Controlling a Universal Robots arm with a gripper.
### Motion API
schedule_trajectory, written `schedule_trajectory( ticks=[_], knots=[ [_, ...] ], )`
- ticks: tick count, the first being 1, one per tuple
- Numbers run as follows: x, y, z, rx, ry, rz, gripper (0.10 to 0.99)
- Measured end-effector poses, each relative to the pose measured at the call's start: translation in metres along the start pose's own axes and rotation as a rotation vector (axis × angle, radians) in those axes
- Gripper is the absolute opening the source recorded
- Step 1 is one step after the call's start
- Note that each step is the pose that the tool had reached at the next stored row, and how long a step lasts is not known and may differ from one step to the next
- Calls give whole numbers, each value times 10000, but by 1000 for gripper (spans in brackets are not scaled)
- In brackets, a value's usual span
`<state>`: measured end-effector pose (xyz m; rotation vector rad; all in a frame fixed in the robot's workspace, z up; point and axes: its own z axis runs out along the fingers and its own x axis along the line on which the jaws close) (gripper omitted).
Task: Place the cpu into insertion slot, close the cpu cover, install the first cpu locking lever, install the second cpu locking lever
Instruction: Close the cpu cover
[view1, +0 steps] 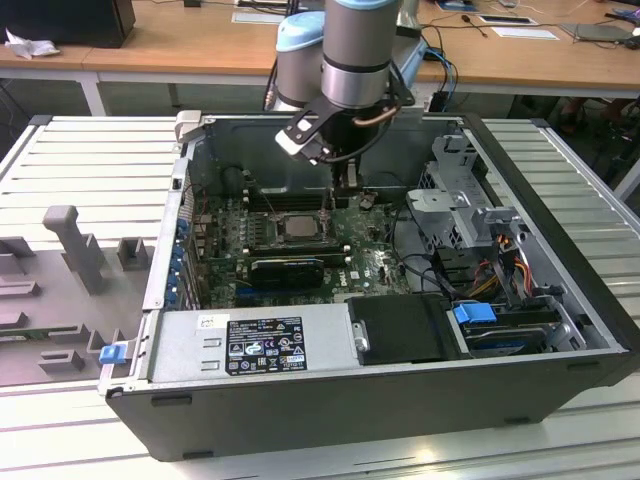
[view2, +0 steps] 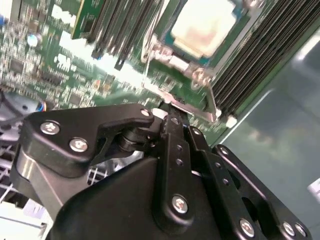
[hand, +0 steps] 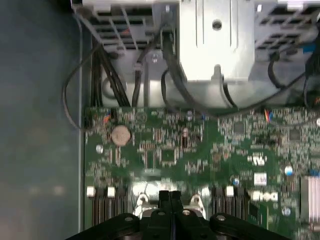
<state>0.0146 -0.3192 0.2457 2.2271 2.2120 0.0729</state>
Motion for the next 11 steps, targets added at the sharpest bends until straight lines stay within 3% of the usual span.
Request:
schedule_trajectory(
  ticks=[3, 8, 11],
  knots=[
    [-2, -149, 19, 1, 0, -9, 106],
    [-5, -190, 120, 1, 0, -31, 106],
    [-8, -311, 157, 4, 11, -73, 106]
  ],
)
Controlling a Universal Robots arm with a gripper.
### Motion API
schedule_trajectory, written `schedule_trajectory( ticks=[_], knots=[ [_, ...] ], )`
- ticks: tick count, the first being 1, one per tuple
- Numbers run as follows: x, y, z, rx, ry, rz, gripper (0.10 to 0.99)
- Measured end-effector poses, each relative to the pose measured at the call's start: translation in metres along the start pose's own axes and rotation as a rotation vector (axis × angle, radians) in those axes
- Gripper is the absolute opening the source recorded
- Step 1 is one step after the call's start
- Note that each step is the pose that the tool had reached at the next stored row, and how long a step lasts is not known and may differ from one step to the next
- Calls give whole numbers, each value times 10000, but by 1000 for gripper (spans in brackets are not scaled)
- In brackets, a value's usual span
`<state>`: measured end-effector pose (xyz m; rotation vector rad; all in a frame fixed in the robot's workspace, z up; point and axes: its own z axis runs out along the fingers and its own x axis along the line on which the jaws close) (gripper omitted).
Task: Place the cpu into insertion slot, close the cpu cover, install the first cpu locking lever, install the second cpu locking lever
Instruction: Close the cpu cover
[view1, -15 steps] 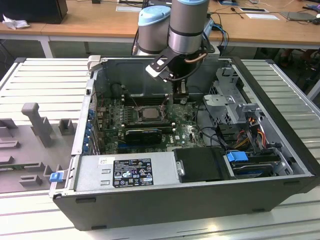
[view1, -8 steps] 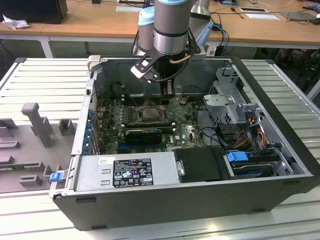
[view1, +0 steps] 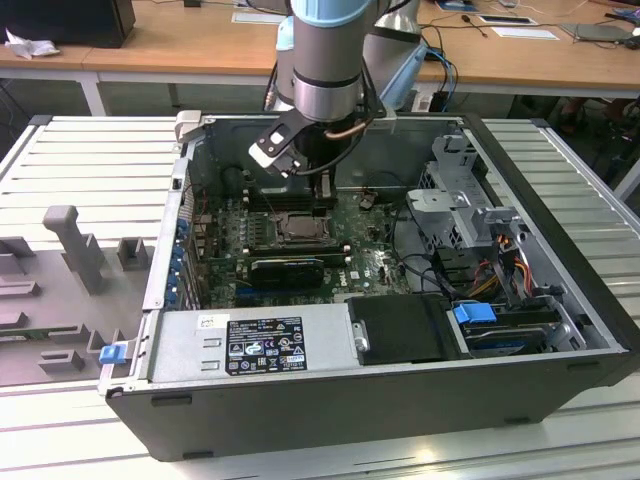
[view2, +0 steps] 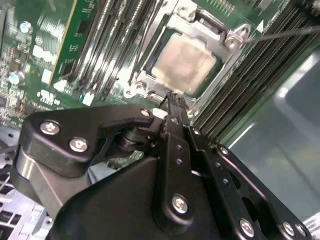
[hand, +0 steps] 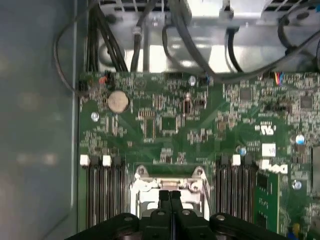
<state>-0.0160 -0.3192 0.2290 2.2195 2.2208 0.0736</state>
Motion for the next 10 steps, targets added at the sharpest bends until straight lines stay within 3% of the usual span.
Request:
schedule_trajectory(
  ticks=[10],
  knots=[
    [1, -205, -2, -3, 48, -8, 106]
  ],
)
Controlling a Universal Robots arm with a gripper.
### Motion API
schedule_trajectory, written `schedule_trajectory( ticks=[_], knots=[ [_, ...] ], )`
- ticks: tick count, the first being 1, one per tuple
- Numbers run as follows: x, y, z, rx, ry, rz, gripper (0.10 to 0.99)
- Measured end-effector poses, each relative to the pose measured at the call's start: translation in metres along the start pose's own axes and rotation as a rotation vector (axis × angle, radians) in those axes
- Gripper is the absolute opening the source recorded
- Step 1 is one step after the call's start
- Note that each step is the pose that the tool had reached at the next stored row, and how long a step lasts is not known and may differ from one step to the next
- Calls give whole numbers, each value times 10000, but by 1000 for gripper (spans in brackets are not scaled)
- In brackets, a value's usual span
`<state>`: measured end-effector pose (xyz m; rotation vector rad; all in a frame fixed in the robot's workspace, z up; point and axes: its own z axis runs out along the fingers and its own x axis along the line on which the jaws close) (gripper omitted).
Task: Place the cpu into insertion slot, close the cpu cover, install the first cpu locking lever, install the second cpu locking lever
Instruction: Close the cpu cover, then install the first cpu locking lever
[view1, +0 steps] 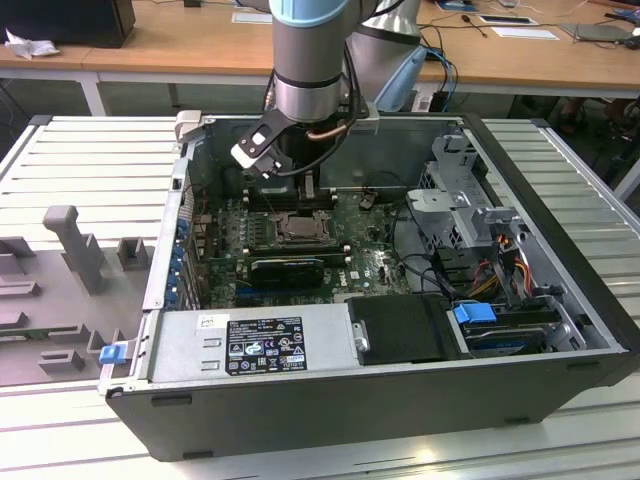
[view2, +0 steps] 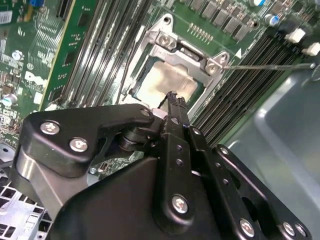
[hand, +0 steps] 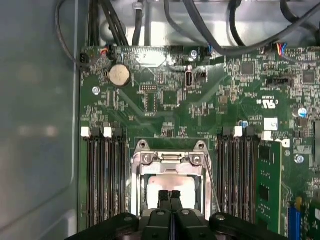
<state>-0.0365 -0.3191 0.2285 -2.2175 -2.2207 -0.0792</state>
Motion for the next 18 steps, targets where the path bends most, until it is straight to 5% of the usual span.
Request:
schedule_trajectory(
  ticks=[5, 14, 18],
  knots=[
    [-1, -32, -12, 2, -3, -2, 106],
    [15, -18, -401, 11, -46, -10, 106],
    [18, -16, -470, 41, -60, -571, 106]
  ],
)
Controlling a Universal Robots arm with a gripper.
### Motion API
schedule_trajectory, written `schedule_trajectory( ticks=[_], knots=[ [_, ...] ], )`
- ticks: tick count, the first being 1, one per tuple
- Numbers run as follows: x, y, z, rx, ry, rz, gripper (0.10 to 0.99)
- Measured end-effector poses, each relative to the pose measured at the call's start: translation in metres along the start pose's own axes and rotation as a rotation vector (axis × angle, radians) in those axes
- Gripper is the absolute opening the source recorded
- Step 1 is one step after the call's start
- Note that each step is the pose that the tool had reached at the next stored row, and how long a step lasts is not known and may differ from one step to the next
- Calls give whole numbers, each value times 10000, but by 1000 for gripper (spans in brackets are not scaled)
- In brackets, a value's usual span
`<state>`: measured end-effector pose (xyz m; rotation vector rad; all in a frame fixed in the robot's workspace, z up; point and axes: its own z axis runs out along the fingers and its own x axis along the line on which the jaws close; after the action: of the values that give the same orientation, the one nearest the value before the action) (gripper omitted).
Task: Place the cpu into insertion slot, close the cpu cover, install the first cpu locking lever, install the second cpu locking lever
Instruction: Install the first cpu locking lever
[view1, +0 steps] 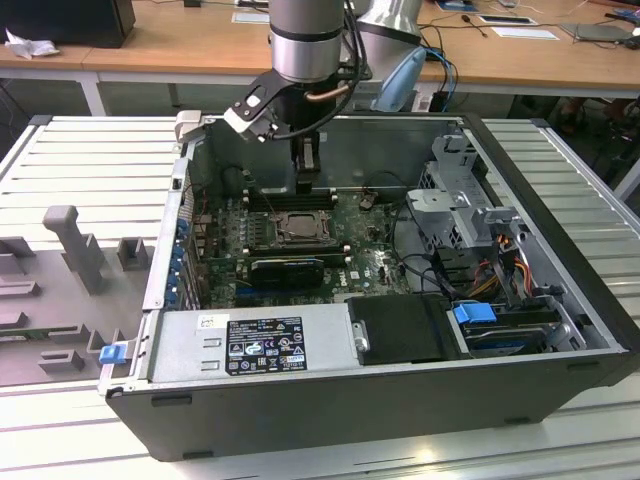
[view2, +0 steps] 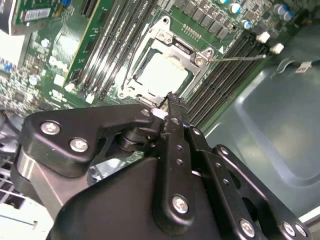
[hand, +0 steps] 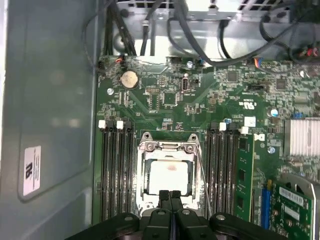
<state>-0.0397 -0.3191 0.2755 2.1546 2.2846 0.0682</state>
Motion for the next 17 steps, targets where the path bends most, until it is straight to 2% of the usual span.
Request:
schedule_trajectory(
  ticks=[1, 9, 12, 16, 17],
  knots=[
    [0, 0, 0, 13, 12, -401, 106],
    [0, 1, 0, 35, 36, -1151, 106],
    [0, 1, 1, 60, 64, -2014, 106],
    [0, 1, 1, 83, 89, -2800, 106],
    [0, 1, 0, 93, 100, -3144, 106]
  ],
)
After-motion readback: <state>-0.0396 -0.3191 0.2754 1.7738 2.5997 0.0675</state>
